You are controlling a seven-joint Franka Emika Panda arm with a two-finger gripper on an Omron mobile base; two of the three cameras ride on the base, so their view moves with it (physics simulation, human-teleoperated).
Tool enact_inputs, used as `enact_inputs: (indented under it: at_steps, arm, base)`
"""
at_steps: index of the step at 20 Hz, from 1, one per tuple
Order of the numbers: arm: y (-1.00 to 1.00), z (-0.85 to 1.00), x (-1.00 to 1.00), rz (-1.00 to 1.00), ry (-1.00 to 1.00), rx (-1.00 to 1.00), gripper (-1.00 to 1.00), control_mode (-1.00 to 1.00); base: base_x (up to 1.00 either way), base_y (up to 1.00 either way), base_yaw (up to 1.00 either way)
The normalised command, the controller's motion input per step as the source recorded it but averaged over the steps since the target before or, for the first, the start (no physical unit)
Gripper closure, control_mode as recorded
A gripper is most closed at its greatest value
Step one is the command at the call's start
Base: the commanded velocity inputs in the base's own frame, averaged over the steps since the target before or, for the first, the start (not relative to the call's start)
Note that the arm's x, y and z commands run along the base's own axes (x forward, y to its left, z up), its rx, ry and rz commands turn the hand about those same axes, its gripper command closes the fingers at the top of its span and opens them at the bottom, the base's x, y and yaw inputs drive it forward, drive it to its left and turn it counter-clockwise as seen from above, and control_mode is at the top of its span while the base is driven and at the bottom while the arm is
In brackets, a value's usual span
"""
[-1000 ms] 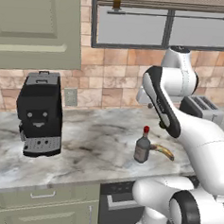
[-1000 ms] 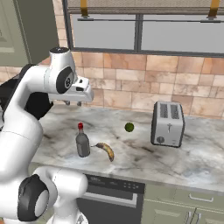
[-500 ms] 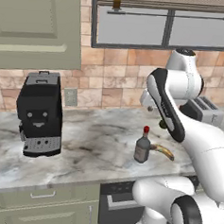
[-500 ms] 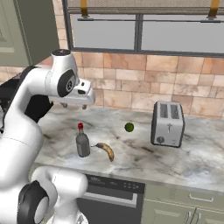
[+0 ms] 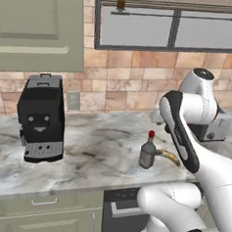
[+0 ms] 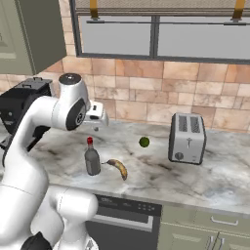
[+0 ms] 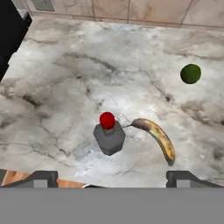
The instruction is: Place the liquor on the top shelf of the fridge to keep it out of children's reach, and place the banana and lime on lower shelves for easy access.
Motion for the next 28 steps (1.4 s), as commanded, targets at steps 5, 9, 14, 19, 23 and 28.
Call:
enact_inputs:
  at_steps: [5,9,14,19,23,28]
  arm:
    - [-0.52,-0.20,-0.04,0.14,-0.03,0.01,-1.00,-1.00]
    - [-0.54,-0.26,-0.01,0.14,0.01,0.00,-1.00,-1.00]
    - [-0.49,-0.35,0.00,0.12,0.08,0.00,-1.00,-1.00]
    - [-0.39,-0.55,0.05,0.04,0.07,0.00,-1.00,-1.00]
    - [-0.36,-0.61,0.25,0.03,0.07,0.00,-1.00,-1.00]
    - [-0.15,-0.50,0.36,0.03,0.01,0.00,-1.00,-1.00]
  base:
    - [0.00,0.00,0.00]
    - [0.00,0.00,0.00]
    - [0.00,0.00,0.00]
    - [0.00,0.00,0.00]
    - [0.00,0.00,0.00]
    - [0.00,0.00,0.00]
